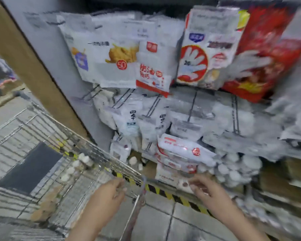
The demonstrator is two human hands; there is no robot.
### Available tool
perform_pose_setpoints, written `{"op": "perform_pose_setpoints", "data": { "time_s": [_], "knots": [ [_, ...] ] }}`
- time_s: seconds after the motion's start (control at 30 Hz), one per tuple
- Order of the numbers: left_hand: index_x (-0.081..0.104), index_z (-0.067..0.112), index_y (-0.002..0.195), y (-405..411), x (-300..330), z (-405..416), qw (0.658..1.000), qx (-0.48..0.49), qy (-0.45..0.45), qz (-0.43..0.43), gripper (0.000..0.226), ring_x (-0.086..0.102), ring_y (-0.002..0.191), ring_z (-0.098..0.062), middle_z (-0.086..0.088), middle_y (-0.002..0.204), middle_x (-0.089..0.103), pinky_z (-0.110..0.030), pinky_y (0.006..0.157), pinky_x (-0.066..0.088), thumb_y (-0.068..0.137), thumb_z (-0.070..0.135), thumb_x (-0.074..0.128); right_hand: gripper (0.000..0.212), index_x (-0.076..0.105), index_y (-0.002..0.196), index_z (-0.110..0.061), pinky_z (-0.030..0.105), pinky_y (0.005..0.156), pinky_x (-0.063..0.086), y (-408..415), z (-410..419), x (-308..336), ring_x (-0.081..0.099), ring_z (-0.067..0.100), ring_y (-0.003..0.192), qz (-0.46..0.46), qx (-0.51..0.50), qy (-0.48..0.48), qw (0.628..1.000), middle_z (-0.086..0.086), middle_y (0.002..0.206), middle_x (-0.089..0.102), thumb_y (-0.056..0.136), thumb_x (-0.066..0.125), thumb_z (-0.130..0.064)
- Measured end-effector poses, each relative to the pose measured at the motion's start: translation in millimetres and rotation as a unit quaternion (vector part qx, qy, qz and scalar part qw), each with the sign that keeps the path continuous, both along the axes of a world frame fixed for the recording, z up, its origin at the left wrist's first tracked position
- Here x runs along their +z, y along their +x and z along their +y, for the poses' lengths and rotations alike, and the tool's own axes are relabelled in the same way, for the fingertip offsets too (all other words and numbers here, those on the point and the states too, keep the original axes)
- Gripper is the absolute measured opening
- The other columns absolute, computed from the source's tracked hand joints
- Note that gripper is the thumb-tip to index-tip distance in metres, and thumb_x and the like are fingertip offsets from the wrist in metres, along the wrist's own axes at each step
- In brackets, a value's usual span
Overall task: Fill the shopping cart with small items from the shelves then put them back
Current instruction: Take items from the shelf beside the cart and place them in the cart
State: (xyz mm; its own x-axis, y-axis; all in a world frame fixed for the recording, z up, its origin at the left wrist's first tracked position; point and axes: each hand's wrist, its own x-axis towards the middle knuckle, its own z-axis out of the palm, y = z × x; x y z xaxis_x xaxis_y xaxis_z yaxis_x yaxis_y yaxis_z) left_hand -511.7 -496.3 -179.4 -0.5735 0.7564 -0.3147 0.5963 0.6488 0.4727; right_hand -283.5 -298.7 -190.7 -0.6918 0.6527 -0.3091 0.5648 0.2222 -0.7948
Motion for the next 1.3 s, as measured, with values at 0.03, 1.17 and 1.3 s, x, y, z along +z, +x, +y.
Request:
{"op": "perform_pose_setpoints", "data": {
  "time_s": [0.03, 1.17, 1.3],
  "knots": [
    [0.052, 0.035, 0.113, 10, 4, 15, 1.0, -0.022, 0.009, -0.015, 0.018, 0.057, 0.102, -0.001, 0.014, 0.116, 0.061, -0.011, 0.076, 0.04, 0.096, 0.029, 0.052, 0.013, 0.063, 0.093, -0.035, 0.018, 0.083, 0.049, 20, 4, 5, 0.06, -0.008, 0.093, 0.002, -0.028, 0.002, 1.0, -0.026, 0.093, 0.066, 0.093, 0.059, -0.023],
    [0.061, 0.036, 0.116, 446, 156, 431, 0.852, -0.404, 0.327, 0.058, 0.041, 0.053, 0.1, 0.011, 0.028, 0.106, 0.06, -0.011, 0.082, 0.046, 0.091, 0.053, 0.034, 0.014, 0.064, 0.103, -0.032, 0.009, 0.075, 0.046, 468, 265, 164, 0.058, -0.008, 0.096, 0.085, -0.242, 0.236, 0.937, -0.022, 0.097, 0.066, 0.094, 0.055, -0.026],
    [0.065, 0.03, 0.111, 440, 160, 485, 0.856, -0.37, 0.359, 0.04, 0.023, 0.055, 0.095, 0.012, 0.029, 0.102, 0.059, -0.006, 0.08, 0.042, 0.095, 0.034, 0.05, 0.016, 0.064, 0.1, -0.034, 0.009, 0.082, 0.045, 462, 315, 175, 0.058, -0.008, 0.097, 0.112, -0.242, 0.274, 0.924, -0.02, 0.097, 0.067, 0.093, 0.056, -0.023]
  ]
}}
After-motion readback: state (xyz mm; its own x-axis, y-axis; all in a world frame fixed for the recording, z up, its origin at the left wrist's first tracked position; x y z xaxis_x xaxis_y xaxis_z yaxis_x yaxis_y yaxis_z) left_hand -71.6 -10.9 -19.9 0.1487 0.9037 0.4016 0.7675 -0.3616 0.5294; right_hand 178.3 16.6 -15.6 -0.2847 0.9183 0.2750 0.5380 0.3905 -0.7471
